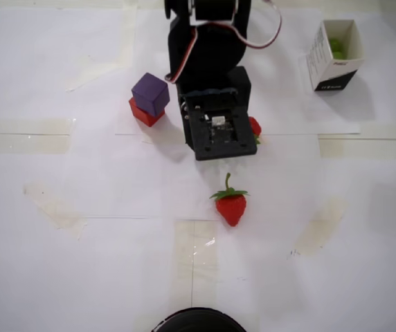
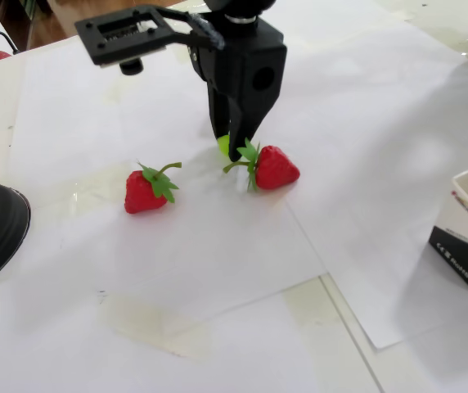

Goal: Pick up the grapes and place them in the box.

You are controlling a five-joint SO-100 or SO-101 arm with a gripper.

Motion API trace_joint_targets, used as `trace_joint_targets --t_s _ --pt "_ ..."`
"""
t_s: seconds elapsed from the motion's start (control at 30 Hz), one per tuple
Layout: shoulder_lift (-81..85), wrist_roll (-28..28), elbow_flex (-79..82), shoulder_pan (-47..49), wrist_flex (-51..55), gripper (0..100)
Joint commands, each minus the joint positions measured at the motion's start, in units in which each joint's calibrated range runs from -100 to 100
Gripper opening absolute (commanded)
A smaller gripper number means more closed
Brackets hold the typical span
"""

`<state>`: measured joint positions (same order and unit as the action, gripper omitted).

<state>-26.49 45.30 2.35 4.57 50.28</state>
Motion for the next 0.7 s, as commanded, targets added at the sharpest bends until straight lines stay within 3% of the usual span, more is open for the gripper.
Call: trace_joint_targets --t_s 0.0,0.4,0.67 --pt "2.24 -0.93 -0.44 -1.19 2.26 7" --pt "11.35 -2.93 -8.26 -3.39 12.71 7" --pt "21.16 -1.61 -15.81 0.50 27.42 7"
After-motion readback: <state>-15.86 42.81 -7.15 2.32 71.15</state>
